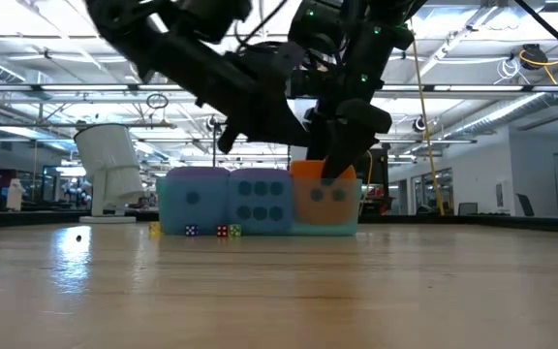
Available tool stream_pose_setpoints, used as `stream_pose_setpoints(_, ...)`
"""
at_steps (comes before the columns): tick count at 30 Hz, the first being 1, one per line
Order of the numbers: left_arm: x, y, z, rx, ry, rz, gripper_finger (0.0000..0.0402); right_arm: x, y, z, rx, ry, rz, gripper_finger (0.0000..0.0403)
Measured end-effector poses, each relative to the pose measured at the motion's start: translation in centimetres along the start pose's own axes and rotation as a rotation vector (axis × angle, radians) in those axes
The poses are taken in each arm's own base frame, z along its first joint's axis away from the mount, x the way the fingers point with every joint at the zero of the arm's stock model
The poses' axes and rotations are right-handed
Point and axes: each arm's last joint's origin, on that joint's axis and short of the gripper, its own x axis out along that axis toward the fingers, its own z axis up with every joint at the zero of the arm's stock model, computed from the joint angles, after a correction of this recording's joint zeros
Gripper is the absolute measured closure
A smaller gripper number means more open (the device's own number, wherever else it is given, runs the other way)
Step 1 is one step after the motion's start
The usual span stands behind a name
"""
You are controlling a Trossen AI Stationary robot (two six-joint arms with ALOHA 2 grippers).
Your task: Pick & Place Dice
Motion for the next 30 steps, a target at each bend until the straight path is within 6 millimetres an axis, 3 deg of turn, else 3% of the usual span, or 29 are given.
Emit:
stream_pose_setpoints(17,1.6,1.5,-0.3,0.049,0.129,-0.042,0.0398,-0.3,0.8,0.0,-0.118,-0.035,0.137,0.0003)
stream_pose_setpoints(30,1.6,2.0,-0.7,0.061,0.168,-0.01,0.0399,-5.1,0.2,0.6,-0.111,-0.191,0.111,0.0003)
